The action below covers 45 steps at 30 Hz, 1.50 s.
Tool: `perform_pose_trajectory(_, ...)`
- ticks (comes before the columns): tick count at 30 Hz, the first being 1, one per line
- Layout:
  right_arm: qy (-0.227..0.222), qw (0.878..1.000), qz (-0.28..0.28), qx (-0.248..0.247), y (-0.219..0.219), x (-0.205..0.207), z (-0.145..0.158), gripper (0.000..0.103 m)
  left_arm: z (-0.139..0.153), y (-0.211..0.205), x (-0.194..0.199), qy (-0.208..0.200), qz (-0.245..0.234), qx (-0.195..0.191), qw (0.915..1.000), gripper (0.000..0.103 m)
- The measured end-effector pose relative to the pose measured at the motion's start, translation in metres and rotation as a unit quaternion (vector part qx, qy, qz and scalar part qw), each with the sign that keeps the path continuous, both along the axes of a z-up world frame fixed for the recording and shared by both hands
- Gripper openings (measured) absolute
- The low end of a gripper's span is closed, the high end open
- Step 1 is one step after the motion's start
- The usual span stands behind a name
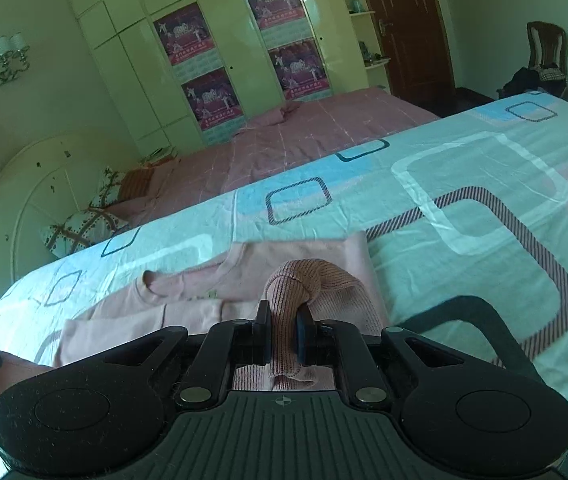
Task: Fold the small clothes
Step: 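Grasp the hem with both grippers and lift it toward the collar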
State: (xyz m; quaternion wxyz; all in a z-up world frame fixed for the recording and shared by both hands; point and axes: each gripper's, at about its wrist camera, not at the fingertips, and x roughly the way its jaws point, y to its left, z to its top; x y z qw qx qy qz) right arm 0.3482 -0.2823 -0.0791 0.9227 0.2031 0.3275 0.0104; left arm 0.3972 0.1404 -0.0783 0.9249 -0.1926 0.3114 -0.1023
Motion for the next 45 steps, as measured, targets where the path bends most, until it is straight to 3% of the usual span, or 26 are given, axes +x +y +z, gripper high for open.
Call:
perform_pose_trajectory(9,0.08,0.995,-0.022,0.057,-0.018,0.11,-0.058,0.011,-0.042,-0.014,0.086,0.056,0.022,0.052,0.9968,0.006)
perform_pose_trajectory(12,0.096,0.993,-0.028,0.066,-0.024,0.125,-0.072,0.013,-0.053,-0.02,0.096,0.074,0.02,0.092,0.9928,0.016)
perform_pose_trajectory(13,0.098,0.992,-0.027,0.07,-0.026,0.129,-0.076,0.017,-0.056,-0.02,0.098,0.079,0.023,0.101,0.9914,0.021)
perform_pose_trajectory(15,0.094,0.993,-0.029,0.061,-0.03,0.132,-0.077,0.041,-0.058,-0.015,0.099,0.08,0.026,0.104,0.991,0.032)
perform_pose_trajectory(16,0.087,0.994,-0.031,0.05,-0.031,0.133,-0.076,0.047,-0.057,-0.011,0.099,0.078,0.033,0.101,0.9913,0.05)
perform_pose_trajectory(17,0.075,0.996,-0.031,0.042,-0.033,0.133,-0.074,0.054,-0.055,-0.007,0.096,0.07,0.042,0.099,0.9918,0.074)
perform_pose_trajectory(19,0.057,0.997,-0.026,0.034,-0.038,0.133,-0.069,0.054,-0.047,0.001,0.088,0.041,0.053,0.099,0.9928,0.084)
perform_pose_trajectory(25,0.021,0.999,0.026,0.024,-0.039,0.14,-0.069,0.055,-0.042,0.007,0.091,0.034,0.024,0.105,0.9936,0.084)
perform_pose_trajectory(29,0.031,0.998,0.052,0.025,-0.03,0.152,-0.084,0.056,-0.057,-0.005,0.106,0.05,0.008,0.115,0.9921,0.082)
perform_pose_trajectory(33,0.033,0.997,0.065,-0.004,-0.024,0.16,-0.093,0.056,-0.075,-0.009,0.125,0.07,-0.001,0.128,0.9893,0.076)
perform_pose_trajectory(37,0.005,0.997,0.075,0.011,-0.033,0.159,-0.091,0.056,-0.085,-0.009,0.135,0.086,-0.015,0.126,0.9882,0.07)
perform_pose_trajectory(41,-0.013,0.996,0.081,0.016,-0.036,0.16,-0.088,0.076,-0.089,-0.013,0.135,0.088,-0.038,0.124,0.9876,0.069)
perform_pose_trajectory(45,0.017,0.993,0.115,-0.028,-0.022,0.173,-0.099,0.075,-0.09,-0.016,0.137,0.089,-0.048,0.121,0.9875,0.065)
